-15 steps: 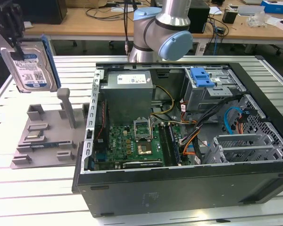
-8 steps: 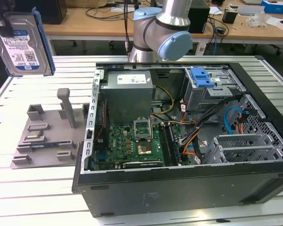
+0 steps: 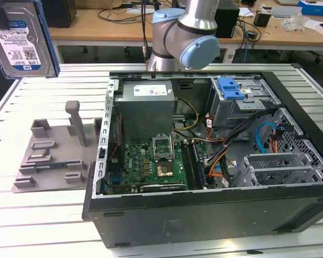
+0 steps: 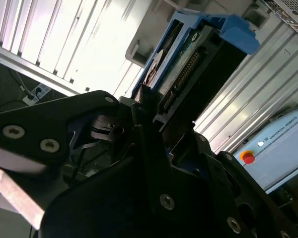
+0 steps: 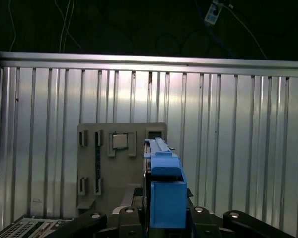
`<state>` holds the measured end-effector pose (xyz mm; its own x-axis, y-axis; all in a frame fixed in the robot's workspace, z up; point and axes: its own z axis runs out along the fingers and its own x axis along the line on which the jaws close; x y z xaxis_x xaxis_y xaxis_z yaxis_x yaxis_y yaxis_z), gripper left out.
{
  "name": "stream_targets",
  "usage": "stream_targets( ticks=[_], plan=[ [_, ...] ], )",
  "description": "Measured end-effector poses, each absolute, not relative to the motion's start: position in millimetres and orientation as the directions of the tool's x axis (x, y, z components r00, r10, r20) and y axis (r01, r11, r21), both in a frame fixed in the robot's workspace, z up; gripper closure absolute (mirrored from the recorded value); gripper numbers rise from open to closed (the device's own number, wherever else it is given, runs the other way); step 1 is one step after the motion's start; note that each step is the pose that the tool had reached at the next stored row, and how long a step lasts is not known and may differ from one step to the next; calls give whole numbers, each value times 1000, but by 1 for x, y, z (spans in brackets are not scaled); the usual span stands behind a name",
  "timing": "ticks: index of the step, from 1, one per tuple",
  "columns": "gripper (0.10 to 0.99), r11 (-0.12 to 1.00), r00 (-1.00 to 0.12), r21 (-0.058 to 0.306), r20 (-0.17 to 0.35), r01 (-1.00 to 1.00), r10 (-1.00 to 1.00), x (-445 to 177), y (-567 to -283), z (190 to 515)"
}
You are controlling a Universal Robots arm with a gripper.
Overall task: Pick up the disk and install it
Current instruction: 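Pick up the disk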
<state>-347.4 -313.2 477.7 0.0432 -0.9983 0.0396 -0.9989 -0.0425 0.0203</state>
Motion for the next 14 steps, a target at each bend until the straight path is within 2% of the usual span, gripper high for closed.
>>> stream_targets(
  ticks=[8,14],
  plan=[
    [718,-43,43,21,40,-999,-998,-345,-313,478],
    [718,-42,43,21,40,-999,-998,-308,-313,478]
  ],
)
